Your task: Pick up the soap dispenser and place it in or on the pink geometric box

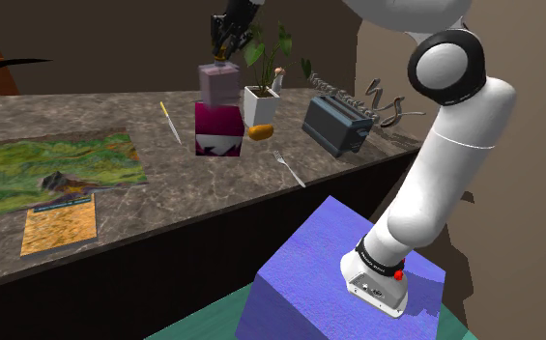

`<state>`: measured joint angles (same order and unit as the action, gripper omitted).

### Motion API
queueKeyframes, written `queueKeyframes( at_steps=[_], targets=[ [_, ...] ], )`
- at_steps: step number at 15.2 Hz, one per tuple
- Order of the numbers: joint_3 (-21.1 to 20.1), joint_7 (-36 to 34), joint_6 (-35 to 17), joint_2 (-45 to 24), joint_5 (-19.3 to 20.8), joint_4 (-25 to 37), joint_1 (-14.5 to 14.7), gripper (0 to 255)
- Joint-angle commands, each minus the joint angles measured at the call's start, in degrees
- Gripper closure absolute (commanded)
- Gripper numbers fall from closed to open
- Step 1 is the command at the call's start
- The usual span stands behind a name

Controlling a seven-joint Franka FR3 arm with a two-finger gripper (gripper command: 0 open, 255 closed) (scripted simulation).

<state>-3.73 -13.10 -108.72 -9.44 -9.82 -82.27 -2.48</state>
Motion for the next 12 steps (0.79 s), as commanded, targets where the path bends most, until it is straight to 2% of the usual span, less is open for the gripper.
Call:
queueKeyframes(
  at_steps=[1,5,7,8,9,12],
  targets=[
    [0.63,1.41,2.43,-3.54,-0.30,5.70,-1.01,255],
    [1.67,3.91,9.03,-12.96,-0.99,21.12,-3.49,255],
    [1.93,4.64,14.10,-19.86,-1.24,32.85,-4.83,255],
    [1.94,4.65,18.20,-25.22,-1.29,42.22,-5.52,255],
    [1.81,4.47,20.39,-28.03,-1.21,47.20,-5.78,255],
    [1.95,5.61,14.36,-22.92,-1.45,35.96,-5.76,255]
  ],
)
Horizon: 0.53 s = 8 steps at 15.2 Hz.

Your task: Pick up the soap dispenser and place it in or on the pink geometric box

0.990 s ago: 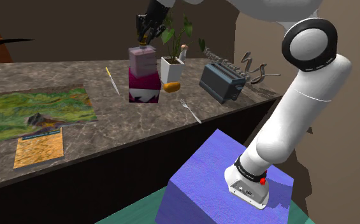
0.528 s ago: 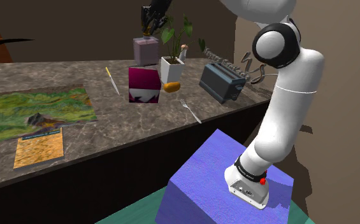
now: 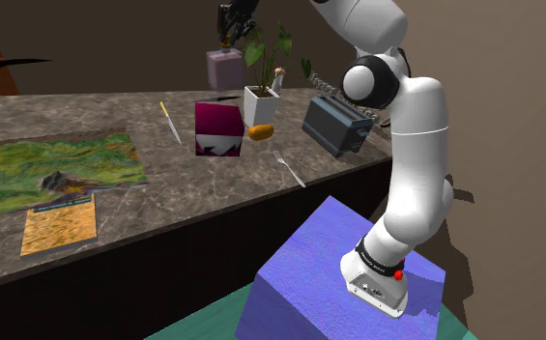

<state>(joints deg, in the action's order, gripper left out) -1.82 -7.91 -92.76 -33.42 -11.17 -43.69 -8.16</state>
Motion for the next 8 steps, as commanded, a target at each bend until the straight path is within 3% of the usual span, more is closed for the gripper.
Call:
queueKeyframes(
  at_steps=[1,8],
  targets=[
    [0.07,0.69,-3.05,2.06,-0.16,-5.10,-0.07,255],
    [0.12,2.24,-11.04,6.25,-0.55,-17.42,0.01,255]
  ],
)
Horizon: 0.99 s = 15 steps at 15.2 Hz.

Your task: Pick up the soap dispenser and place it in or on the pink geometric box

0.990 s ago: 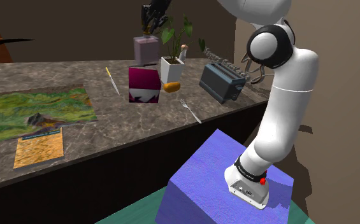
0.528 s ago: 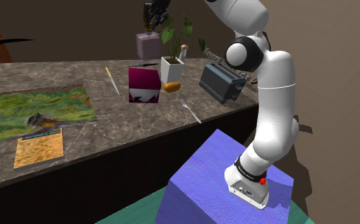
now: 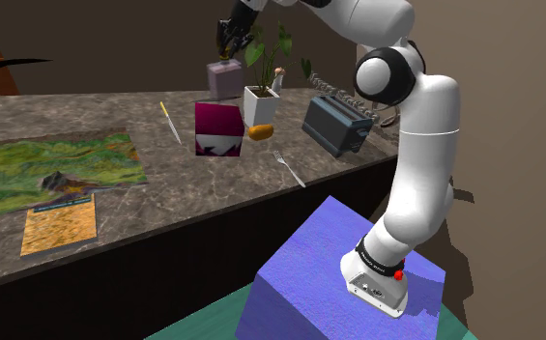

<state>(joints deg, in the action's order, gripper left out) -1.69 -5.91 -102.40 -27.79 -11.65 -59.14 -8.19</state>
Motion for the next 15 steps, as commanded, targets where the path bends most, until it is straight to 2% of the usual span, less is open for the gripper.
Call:
queueKeyframes(
  at_steps=[1,11,15],
  targets=[
    [0.00,0.43,-2.38,0.98,-0.12,-3.32,0.05,255],
    [-0.08,2.20,-11.04,3.02,-0.74,-14.18,0.13,255],
    [-0.11,2.55,-12.65,3.17,-0.88,-15.96,0.14,255]
  ],
)
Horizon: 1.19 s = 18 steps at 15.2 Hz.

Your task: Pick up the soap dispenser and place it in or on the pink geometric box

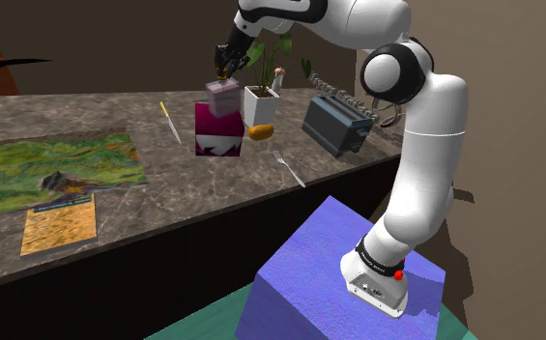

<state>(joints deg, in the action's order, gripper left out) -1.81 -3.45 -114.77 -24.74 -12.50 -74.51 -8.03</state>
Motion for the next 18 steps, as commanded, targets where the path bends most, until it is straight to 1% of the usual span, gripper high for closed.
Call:
queueKeyframes(
  at_steps=[1,5,6,11,15,18],
  targets=[
    [0.00,0.09,-0.28,0.11,-0.02,-0.59,-0.02,255],
    [0.01,0.09,-0.27,0.11,-0.03,-0.59,-0.01,255],
    [0.00,0.08,-0.37,0.22,-0.03,-0.80,0.01,0],
    [0.01,0.09,-0.28,0.11,-0.03,-0.59,-0.01,0],
    [0.29,-0.11,5.61,2.26,0.01,3.05,-0.86,0],
    [0.29,-0.11,5.61,2.26,0.01,3.04,-0.86,0]
  ],
)
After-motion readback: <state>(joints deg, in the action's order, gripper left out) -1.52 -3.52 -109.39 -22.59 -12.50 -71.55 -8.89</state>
